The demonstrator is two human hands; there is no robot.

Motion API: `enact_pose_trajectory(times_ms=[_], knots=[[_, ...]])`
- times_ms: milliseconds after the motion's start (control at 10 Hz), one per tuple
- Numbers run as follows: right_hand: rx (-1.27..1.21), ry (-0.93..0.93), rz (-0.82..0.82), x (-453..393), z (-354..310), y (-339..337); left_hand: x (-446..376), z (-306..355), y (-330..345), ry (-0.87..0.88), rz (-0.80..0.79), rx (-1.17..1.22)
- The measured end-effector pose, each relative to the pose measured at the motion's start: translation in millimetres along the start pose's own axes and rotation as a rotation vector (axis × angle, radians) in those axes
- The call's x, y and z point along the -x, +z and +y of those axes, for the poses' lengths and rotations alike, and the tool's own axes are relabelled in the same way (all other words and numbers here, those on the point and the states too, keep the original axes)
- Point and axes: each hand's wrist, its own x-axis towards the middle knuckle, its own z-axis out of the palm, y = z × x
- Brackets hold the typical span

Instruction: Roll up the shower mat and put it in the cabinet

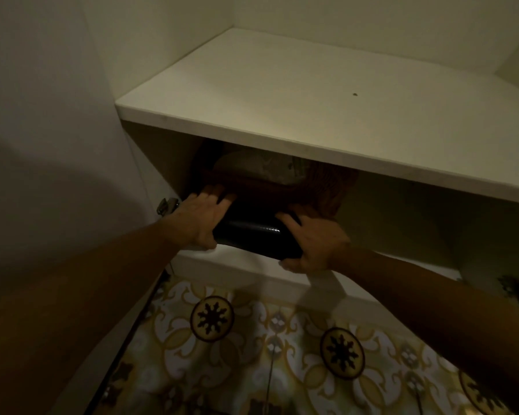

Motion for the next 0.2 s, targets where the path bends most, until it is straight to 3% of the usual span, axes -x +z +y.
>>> enact_pose_trajectory(times_ms=[200], knots=[[0.15, 0.084, 0.078, 6, -27, -17, 8, 19, -18, -0.009, 0.055, -0.027]])
